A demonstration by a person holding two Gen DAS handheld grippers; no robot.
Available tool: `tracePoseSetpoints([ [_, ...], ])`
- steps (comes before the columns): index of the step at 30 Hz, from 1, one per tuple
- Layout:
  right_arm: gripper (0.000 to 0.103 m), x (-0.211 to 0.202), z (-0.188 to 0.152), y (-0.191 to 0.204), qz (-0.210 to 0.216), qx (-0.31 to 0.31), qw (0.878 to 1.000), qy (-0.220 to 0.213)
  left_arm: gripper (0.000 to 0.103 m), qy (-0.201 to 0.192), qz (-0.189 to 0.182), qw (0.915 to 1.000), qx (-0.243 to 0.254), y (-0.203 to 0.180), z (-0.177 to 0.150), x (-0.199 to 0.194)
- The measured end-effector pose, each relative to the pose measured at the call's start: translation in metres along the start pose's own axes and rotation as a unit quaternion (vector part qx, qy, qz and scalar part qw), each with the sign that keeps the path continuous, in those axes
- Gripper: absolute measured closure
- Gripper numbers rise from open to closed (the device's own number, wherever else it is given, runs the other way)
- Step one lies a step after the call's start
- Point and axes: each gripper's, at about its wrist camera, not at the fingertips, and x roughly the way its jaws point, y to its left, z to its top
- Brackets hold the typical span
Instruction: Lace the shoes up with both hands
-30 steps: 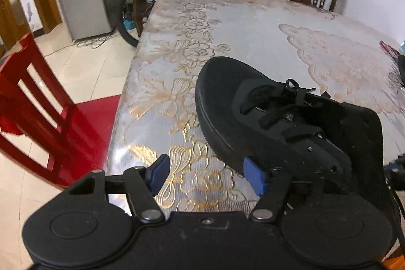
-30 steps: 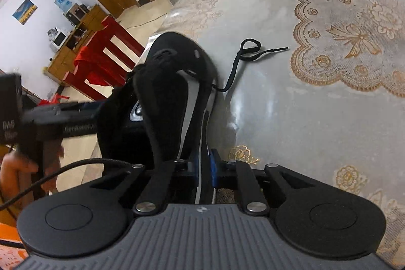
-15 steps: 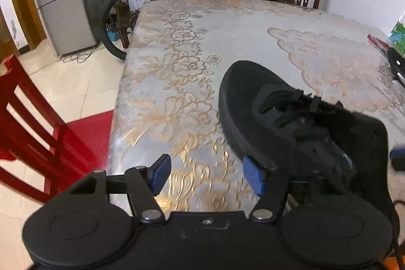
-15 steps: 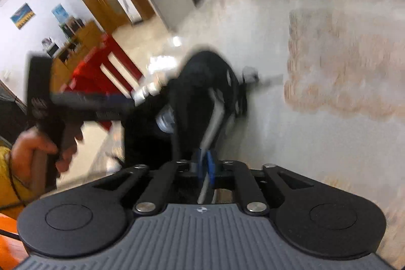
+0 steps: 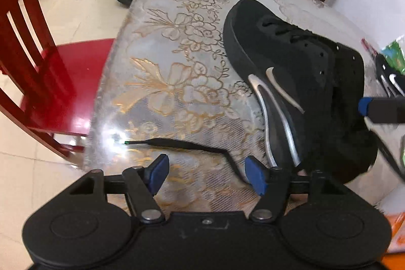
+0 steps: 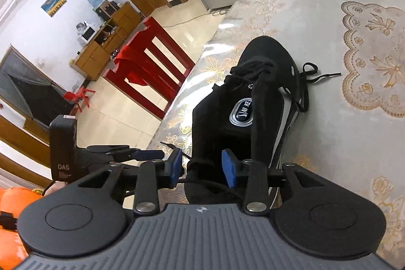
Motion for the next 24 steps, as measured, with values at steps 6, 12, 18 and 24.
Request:
tracePoseSetpoints([
  [6,0.065,-0.007,0.0,0.005,-0.026,-0.025,0.999,-0.025,0.035,-0.001,0.035,0.9994,-0.006,-0.013,0.013,0.013],
  [12,0.065,-0.015,-0.001,-0.004,-0.035,-0.026,0.998,-0.04,0.1,-0.029,0.115,0.9917,0.049,-0.028,0.016,0.018],
  [18,0.065,-0.025,0.006,-0.021,-0.021,-0.008,0.998,-0.065,0.101,-0.089,0.148,0.9845,0.028,-0.016,0.035,-0.026],
  [24,0.065,-0.018,0.015,-0.017,0.02,-0.042,0.997,-0.059,0.101,-0.2,0.166,0.9644,0.047,-0.027,0.063,-0.118],
])
